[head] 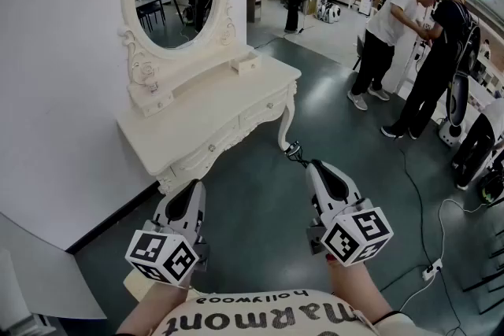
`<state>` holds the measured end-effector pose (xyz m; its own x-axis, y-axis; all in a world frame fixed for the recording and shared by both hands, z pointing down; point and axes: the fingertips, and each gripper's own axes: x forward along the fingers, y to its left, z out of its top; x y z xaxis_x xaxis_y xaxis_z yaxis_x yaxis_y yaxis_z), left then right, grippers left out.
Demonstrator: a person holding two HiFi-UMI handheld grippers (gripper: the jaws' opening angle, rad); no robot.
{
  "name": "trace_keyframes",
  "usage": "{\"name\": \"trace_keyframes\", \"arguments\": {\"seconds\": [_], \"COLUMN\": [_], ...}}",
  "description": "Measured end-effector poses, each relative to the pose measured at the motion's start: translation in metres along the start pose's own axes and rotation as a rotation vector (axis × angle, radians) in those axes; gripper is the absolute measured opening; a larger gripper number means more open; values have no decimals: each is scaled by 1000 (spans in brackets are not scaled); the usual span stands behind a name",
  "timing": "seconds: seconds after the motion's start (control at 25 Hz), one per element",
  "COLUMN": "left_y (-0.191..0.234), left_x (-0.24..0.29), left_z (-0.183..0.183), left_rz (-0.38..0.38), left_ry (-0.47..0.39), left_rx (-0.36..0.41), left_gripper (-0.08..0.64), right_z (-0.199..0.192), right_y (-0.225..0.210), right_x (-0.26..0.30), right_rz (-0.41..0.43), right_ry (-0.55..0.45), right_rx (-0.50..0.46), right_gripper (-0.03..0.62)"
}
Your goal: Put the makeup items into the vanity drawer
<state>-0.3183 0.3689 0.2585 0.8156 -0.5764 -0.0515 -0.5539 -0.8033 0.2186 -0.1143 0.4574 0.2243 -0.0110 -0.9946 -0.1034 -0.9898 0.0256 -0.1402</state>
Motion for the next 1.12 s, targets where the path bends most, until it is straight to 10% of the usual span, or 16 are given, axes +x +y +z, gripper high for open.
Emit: {"name": "trace_keyframes", "arguments": {"seconds": [1.12], "left_y": [-29], "left_x": [8], "left_z": [-53], "left_rz": [30], "left_ry": [16], "left_rx": [-70], "left_gripper": [8], "right_z": [-43], "right_y": [-45], "right_x": [-32], "right_rz": [35], "right_ry": [75], "right_rx": [70], "right_gripper": [37]}}
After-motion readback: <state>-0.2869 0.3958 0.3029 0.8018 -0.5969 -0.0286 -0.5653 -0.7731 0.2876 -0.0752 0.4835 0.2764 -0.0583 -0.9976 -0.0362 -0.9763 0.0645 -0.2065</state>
